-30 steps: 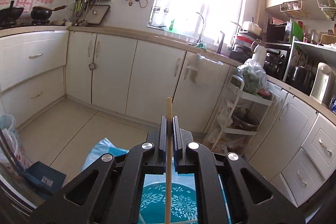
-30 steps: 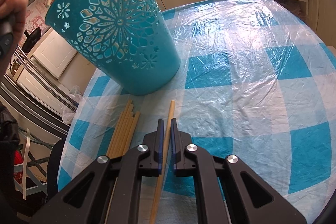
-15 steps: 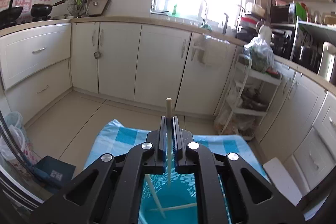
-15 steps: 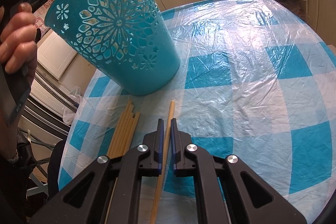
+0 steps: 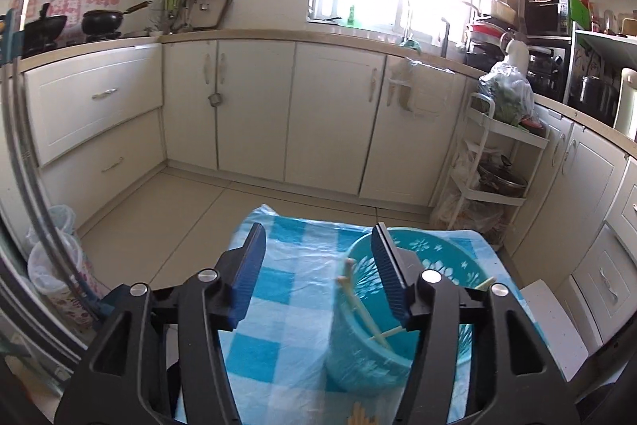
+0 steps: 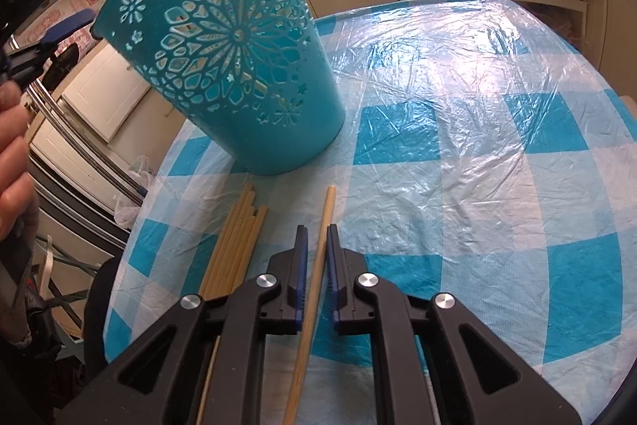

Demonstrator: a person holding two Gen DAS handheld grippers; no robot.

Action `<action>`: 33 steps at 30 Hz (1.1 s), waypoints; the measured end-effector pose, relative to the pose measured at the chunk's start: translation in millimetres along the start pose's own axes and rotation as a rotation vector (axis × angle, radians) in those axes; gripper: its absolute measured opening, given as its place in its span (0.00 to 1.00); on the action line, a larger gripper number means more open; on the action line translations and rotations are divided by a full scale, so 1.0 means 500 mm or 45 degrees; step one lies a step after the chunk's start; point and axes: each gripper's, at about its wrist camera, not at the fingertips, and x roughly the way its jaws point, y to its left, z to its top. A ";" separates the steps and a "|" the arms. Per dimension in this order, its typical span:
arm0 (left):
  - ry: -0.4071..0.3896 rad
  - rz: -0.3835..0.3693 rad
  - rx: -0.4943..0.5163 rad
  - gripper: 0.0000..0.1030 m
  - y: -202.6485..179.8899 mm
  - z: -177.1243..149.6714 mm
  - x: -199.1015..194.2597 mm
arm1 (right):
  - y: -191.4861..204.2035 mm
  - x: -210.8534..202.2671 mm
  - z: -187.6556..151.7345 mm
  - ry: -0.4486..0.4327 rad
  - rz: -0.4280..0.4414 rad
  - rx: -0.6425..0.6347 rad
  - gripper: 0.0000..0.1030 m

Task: Organize utensils
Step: 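Lift the right tool's chopstick over the basket and open to drop it in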

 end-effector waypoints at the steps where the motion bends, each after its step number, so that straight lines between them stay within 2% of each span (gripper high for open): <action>1: -0.001 0.009 -0.007 0.55 0.013 -0.005 -0.010 | 0.010 0.001 0.000 0.002 -0.036 -0.042 0.09; 3: 0.005 0.028 -0.022 0.62 0.036 -0.016 -0.027 | 0.033 0.005 -0.003 0.003 -0.124 -0.138 0.04; 6: 0.035 0.067 -0.045 0.68 0.072 -0.041 -0.042 | 0.058 0.004 -0.008 0.010 -0.242 -0.265 0.05; 10: 0.110 0.089 -0.092 0.73 0.119 -0.094 -0.042 | 0.033 -0.007 -0.006 0.040 -0.242 -0.221 0.05; 15: 0.254 0.101 -0.134 0.74 0.147 -0.170 0.009 | 0.052 -0.001 -0.014 0.027 -0.305 -0.305 0.05; 17: 0.294 0.111 -0.128 0.74 0.149 -0.195 0.028 | 0.041 -0.005 -0.011 0.036 -0.268 -0.252 0.05; 22: 0.385 0.110 -0.087 0.74 0.140 -0.250 0.065 | -0.003 -0.050 -0.006 0.000 -0.067 -0.056 0.05; 26: 0.443 0.121 -0.090 0.74 0.138 -0.275 0.086 | -0.009 -0.098 -0.001 -0.082 0.059 -0.008 0.05; 33: 0.452 0.123 -0.076 0.77 0.135 -0.277 0.091 | 0.008 -0.172 0.028 -0.247 0.209 0.011 0.05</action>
